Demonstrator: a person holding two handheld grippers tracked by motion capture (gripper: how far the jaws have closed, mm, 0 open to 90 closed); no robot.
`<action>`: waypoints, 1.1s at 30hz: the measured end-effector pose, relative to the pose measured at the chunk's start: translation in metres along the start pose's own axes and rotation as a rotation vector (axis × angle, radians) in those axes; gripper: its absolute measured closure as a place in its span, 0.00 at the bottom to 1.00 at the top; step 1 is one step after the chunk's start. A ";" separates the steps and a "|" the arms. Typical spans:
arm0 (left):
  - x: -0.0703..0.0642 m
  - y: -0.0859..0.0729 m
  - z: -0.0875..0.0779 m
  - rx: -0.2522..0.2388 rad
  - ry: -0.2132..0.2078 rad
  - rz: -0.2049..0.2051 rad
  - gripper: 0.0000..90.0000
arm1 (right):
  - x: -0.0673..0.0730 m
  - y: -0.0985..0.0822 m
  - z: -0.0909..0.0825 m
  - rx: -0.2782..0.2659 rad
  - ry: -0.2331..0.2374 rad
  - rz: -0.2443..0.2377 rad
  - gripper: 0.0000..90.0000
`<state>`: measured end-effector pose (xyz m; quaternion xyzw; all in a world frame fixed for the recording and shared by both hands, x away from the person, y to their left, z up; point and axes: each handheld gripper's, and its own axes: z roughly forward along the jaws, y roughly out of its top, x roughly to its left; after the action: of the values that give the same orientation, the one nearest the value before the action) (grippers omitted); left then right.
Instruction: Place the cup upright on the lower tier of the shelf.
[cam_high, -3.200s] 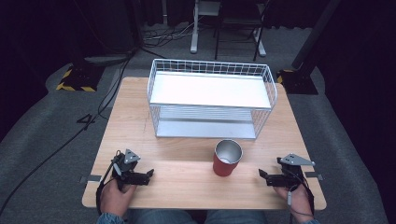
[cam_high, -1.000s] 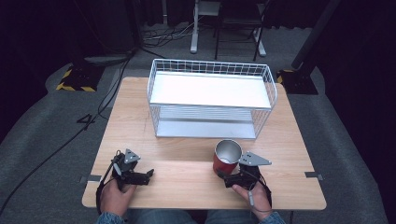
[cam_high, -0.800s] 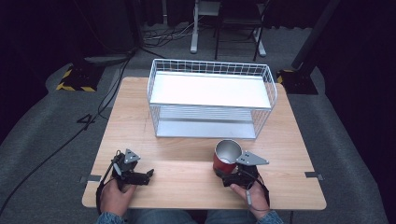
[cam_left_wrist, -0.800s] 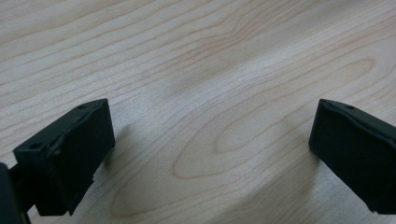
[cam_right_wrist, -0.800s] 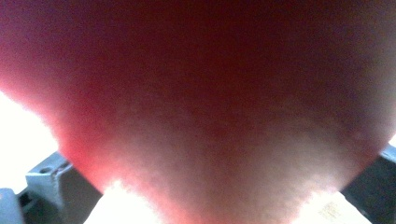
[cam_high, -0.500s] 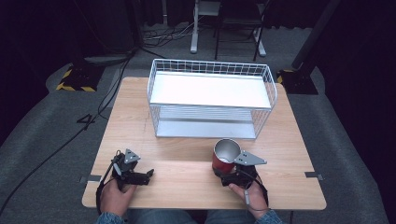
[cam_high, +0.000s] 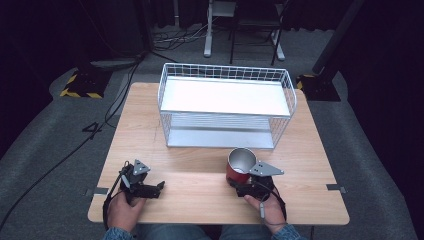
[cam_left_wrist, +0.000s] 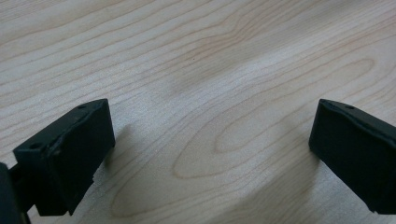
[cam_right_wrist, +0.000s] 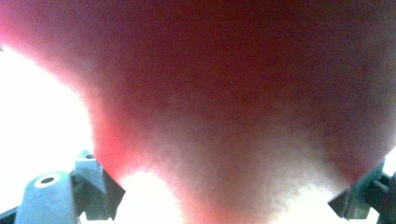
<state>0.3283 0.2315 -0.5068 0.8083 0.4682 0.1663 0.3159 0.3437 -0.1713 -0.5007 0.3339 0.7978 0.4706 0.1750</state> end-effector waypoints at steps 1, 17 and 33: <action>0.000 0.000 0.000 0.000 0.000 0.000 0.01 | 0.000 0.000 0.000 -0.001 0.001 0.002 0.19; 0.000 0.000 0.000 0.000 0.000 0.000 0.01 | -0.001 0.003 -0.002 -0.007 0.017 0.011 0.19; 0.000 0.000 0.000 0.000 0.000 0.000 0.01 | 0.000 0.042 0.007 -0.035 0.030 -0.029 0.19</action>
<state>0.3283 0.2315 -0.5068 0.8083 0.4682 0.1663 0.3160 0.3634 -0.1526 -0.4676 0.3122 0.7968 0.4866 0.1758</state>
